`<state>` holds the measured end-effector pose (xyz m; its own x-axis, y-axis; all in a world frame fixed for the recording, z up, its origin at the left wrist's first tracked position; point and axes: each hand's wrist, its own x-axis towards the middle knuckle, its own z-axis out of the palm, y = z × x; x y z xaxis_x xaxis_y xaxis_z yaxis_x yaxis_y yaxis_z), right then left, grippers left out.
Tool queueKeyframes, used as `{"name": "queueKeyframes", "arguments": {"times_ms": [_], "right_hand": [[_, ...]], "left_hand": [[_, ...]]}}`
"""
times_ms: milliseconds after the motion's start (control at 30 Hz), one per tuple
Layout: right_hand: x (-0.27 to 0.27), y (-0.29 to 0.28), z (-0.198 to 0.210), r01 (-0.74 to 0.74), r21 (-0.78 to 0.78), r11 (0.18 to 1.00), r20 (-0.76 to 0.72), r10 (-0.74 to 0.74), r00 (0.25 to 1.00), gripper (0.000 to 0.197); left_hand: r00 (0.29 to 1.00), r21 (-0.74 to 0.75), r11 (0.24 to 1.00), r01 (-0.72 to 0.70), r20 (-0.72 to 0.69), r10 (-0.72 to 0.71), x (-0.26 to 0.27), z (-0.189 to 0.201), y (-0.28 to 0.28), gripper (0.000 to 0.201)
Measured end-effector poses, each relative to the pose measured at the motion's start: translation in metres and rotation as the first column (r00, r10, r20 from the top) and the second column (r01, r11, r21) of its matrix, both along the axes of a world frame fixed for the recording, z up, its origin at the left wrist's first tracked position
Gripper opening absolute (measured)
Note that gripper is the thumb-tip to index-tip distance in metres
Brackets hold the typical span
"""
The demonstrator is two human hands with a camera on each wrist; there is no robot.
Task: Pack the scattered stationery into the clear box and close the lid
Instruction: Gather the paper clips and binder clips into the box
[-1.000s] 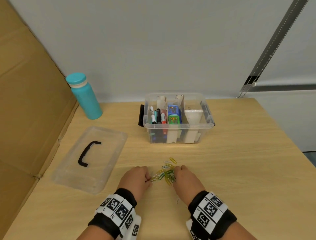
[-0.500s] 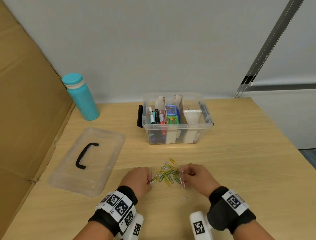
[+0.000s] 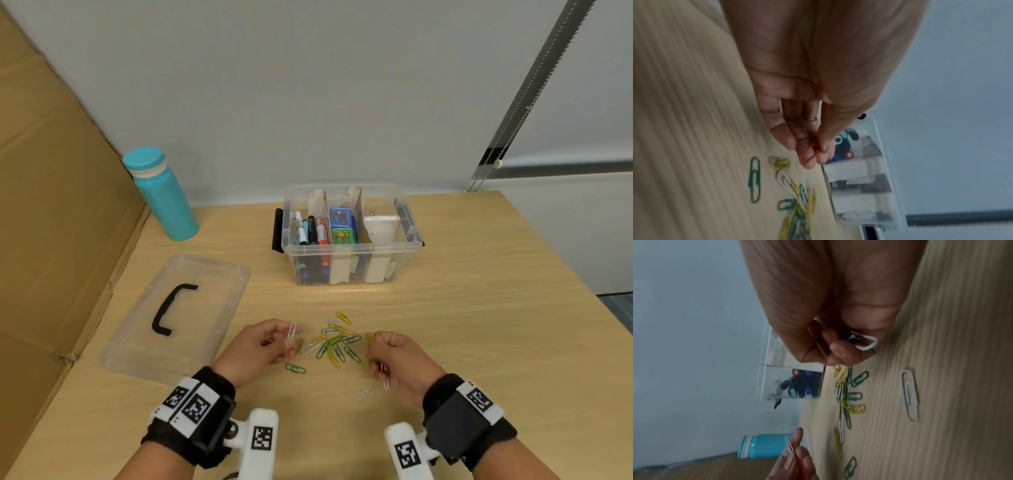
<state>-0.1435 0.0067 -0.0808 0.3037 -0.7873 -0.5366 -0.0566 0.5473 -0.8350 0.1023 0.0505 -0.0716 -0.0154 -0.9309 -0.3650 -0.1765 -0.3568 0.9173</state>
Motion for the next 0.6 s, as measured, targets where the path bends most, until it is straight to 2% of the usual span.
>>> {"name": "queueKeyframes", "arguments": {"times_ms": [67,167,267,333,400,433,467,500,533,600], "right_hand": [[-0.001,-0.001,-0.003,0.037,0.046,0.998,0.025,-0.038,0.999,0.042],[-0.004,-0.003,-0.004,0.098,0.186,0.978,0.151,-0.127,0.980,0.031],[-0.007,-0.002,-0.004,0.075,0.208,0.975,0.173,-0.113,0.979,0.033],[-0.007,0.000,-0.004,0.060,0.198,0.978,0.159,-0.092,0.983,0.035],[-0.008,0.003,0.000,0.027,0.176,0.984,0.150,-0.054,0.987,0.030],[-0.008,0.004,0.002,-0.007,0.145,0.989,0.122,-0.011,0.993,0.025],[-0.009,0.005,0.003,-0.066,0.091,0.994,0.062,0.061,0.996,0.018],[-0.010,0.006,0.003,-0.160,0.014,0.987,-0.039,0.160,0.986,0.015],[-0.012,0.007,0.004,-0.285,-0.064,0.956,-0.173,0.271,0.947,0.014],[-0.014,0.009,0.005,-0.545,-0.153,0.824,-0.464,0.427,0.776,0.016]], "left_hand": [[0.984,0.061,0.996,-0.070,-0.162,0.079,-0.002,0.001,0.000,0.022],[0.892,0.187,0.960,-0.208,-0.367,0.264,-0.007,0.003,0.001,0.030],[0.821,0.253,0.931,-0.262,-0.448,0.353,-0.010,0.005,0.004,0.036],[0.837,0.267,0.928,-0.259,-0.417,0.353,-0.011,0.004,0.007,0.034],[0.932,0.219,0.954,-0.207,-0.252,0.260,-0.011,0.002,0.008,0.029],[0.983,0.164,0.977,-0.134,-0.103,0.152,-0.010,0.000,0.009,0.024],[0.996,0.100,0.994,-0.033,0.083,0.025,-0.010,-0.002,0.010,0.019],[0.958,0.042,0.996,0.075,0.274,-0.083,-0.009,-0.004,0.011,0.014],[0.890,0.006,0.986,0.166,0.430,-0.153,-0.008,-0.007,0.012,0.010],[0.774,-0.009,0.964,0.266,0.598,-0.209,-0.009,-0.007,0.015,0.013]]}}
